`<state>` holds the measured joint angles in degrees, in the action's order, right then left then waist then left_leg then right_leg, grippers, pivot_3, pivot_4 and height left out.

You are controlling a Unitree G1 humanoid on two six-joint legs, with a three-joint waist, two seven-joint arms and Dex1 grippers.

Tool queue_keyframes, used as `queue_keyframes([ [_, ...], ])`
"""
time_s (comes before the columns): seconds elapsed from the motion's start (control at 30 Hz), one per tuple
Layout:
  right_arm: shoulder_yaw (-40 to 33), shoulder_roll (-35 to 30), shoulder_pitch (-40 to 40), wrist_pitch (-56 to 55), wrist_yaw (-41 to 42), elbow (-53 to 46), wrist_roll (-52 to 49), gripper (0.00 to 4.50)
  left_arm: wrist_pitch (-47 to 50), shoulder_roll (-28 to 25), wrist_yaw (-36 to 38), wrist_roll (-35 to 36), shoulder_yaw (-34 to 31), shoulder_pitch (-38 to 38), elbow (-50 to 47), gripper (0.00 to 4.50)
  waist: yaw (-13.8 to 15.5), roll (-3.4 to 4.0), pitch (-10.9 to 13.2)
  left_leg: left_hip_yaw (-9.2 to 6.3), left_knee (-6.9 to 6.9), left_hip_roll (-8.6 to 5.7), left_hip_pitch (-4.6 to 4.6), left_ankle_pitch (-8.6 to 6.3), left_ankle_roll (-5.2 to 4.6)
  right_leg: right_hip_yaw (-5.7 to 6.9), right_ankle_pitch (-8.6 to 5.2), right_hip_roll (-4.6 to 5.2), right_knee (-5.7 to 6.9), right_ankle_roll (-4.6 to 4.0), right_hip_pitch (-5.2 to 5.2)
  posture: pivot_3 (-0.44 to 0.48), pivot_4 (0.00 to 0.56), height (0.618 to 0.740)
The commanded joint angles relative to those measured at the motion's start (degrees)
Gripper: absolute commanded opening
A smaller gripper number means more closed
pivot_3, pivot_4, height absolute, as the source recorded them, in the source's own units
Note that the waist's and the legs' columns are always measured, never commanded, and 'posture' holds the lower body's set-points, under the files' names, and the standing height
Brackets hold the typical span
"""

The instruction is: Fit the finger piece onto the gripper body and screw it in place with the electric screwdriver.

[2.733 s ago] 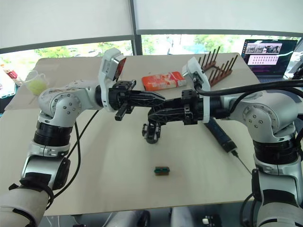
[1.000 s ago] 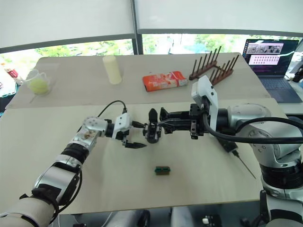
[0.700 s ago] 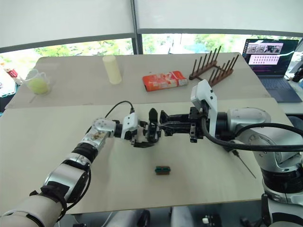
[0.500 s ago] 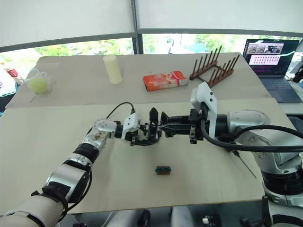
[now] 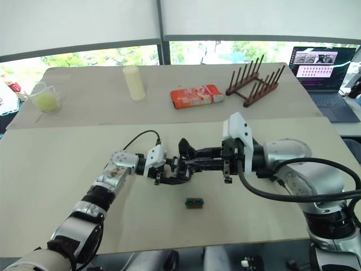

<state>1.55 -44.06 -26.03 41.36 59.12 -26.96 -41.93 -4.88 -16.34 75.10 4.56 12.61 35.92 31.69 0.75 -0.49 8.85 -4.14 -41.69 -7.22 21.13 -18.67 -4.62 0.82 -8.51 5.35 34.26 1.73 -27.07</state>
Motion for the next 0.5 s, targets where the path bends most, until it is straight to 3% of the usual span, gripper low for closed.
queue_keyframes([
  [0.03, -0.53, 0.46, 0.08, -2.39, 0.39, -1.4, 0.31, 0.35, 1.71, -0.47, -2.44, 0.17, 0.39, -1.31, -4.82, 2.28, 0.01, 0.0, 0.0, 0.0, 0.0, 0.0, 0.0, 0.0, 0.0, 0.0, 0.0, -0.01, 0.0, 0.0, 0.0, 0.0, 0.15, 0.74],
  [0.1, -0.37, 0.57, 0.2, -2.52, 0.46, -1.46, 0.41, 0.35, 2.72, -0.36, -3.25, 0.51, 0.26, -1.53, -5.21, 3.3, 0.02, 0.0, 0.0, 0.0, 0.0, 0.0, -0.01, 0.0, 0.0, 0.02, 0.0, -0.05, 0.0, 0.0, 0.0, 0.0, 0.15, 0.74],
  [0.2, -0.21, 0.66, 0.32, -2.67, 0.62, -1.45, 0.55, 0.35, 4.17, -0.23, -3.97, 1.4, 0.07, -2.3, -6.91, 4.44, 0.0, 0.0, 0.0, 0.0, 0.0, 0.0, -0.01, 0.0, 0.0, 0.01, 0.0, -0.04, 0.0, 0.0, 0.0, 0.0, 0.15, 0.74],
  [0.5, 0.17, 0.88, 0.17, -2.87, 1.02, -1.17, 1.21, 0.35, 6.82, 0.07, -3.97, 3.69, -0.02, -3.36, -8.76, 4.5, 0.02, 0.01, 0.0, 0.0, 0.0, 0.0, -0.02, 0.0, 0.01, 0.01, 0.0, -0.04, 0.0, 0.0, 0.0, 0.0, 0.15, 0.74],
])
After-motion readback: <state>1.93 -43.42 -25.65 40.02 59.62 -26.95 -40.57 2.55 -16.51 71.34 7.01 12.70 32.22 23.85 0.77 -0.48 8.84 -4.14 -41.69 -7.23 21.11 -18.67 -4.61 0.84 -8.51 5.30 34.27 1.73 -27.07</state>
